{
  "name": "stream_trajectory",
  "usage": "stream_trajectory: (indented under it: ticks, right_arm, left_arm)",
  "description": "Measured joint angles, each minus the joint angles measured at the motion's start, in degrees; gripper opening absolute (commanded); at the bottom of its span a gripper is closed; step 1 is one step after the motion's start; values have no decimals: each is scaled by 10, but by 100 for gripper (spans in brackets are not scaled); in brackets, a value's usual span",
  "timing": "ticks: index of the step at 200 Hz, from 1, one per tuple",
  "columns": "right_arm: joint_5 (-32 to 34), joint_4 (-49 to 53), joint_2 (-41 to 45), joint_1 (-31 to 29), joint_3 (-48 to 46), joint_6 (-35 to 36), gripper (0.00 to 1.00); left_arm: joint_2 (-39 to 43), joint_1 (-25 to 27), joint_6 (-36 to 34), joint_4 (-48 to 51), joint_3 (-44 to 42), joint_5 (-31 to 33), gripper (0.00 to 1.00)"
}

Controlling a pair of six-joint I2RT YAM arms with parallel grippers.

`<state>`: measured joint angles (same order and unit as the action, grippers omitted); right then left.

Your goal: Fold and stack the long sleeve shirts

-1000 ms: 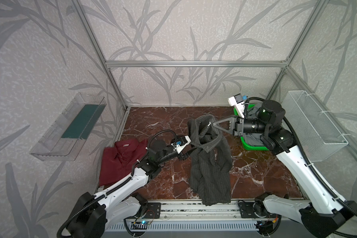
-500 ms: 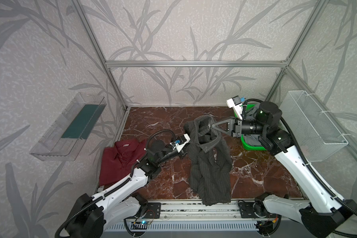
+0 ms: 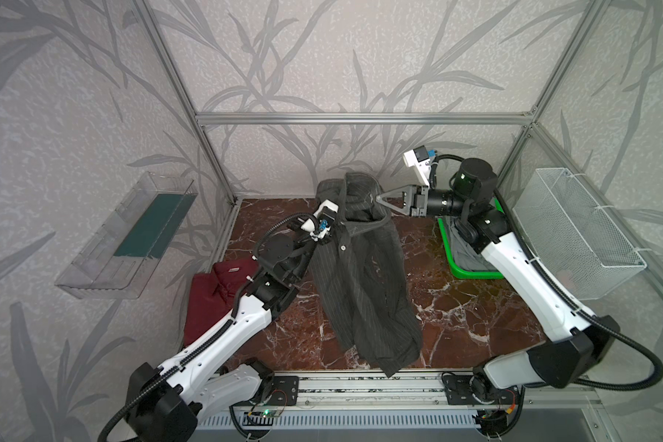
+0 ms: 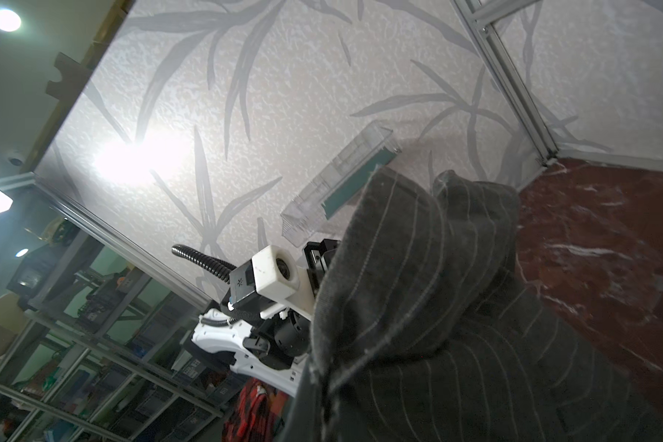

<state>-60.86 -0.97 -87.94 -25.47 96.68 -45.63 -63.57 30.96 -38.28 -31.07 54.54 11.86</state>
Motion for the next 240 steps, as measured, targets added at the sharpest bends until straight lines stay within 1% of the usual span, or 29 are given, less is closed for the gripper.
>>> stream_trajectory:
  ticks: [17,37,47,61,75,85,87,99,111,114,125,136,154,163,166,168,179,189,196,202,213,215,216,222,235,240]
  right_arm:
    - [-12,-14,-48,-6,72,-19,0]
    - [-20,-25,-89,-6,151,-34,0]
    - [-21,-37,-95,1,167,-45,0]
    - [-22,-76,-92,18,160,-68,0]
    - [-18,-146,-69,48,97,-105,0]
    - [-10,-198,-53,73,39,-133,0]
    - [-7,-213,-47,80,15,-145,0]
    - [5,-266,-36,107,-63,-176,0]
    - [20,-318,-35,130,-143,-214,0]
    - [28,-336,-35,136,-170,-225,0]
    - [42,-362,-37,148,-234,-247,0]
    - [55,-379,-39,159,-296,-268,0]
    - [70,-394,-39,176,-381,-279,0]
    - [76,-390,-38,185,-411,-276,0]
    - [80,-388,-37,187,-418,-273,0]
    - [81,-381,-35,189,-425,-267,1]
    - [97,-342,-23,199,-450,-246,3]
    - [117,-293,-4,207,-463,-213,6]
    - [133,-254,10,211,-469,-187,11]
    - [151,-219,23,216,-472,-167,18]
    - [177,-170,46,221,-474,-130,28]
    - [181,-165,49,222,-474,-124,29]
    - [186,-157,51,222,-474,-122,32]
    - [195,-141,61,224,-474,-108,37]
    - [214,-104,80,229,-474,-77,48]
    - [221,-90,86,230,-474,-66,50]
  left_arm:
    - [-23,-18,-51,12,66,20,0]
    - [-43,-21,-110,41,142,19,0]
    - [-51,-21,-136,54,177,15,0]
    - [-53,-15,-170,66,204,12,0]
    - [-51,-1,-196,65,204,12,0]
    - [-49,15,-214,58,186,14,0]
    - [-48,19,-215,54,180,16,0]
    - [-47,45,-229,35,128,24,0]
    - [-59,79,-236,7,61,43,0]
    - [-70,93,-237,-10,35,53,0]
    - [-102,121,-234,-38,-13,73,0]
    - [-164,156,-224,-83,-68,106,0]
    - [-268,205,-199,-157,-126,165,0]
    - [-325,229,-185,-204,-143,204,5]
    - [-332,233,-183,-215,-144,215,8]
    - [-352,243,-180,-233,-146,228,10]
    - [-405,268,-166,-297,-145,275,30]
    - [-442,290,-154,-338,-145,312,42]
    - [-460,303,-144,-361,-145,336,50]
    - [-472,316,-134,-380,-145,356,60]
    - [-475,330,-112,-394,-144,380,76]
    - [-473,332,-108,-402,-144,388,78]
    - [-473,332,-108,-402,-144,388,79]
    - [-467,339,-94,-412,-144,400,86]
    - [-439,341,-71,-424,-146,418,93]
    - [-423,341,-63,-429,-148,423,95]
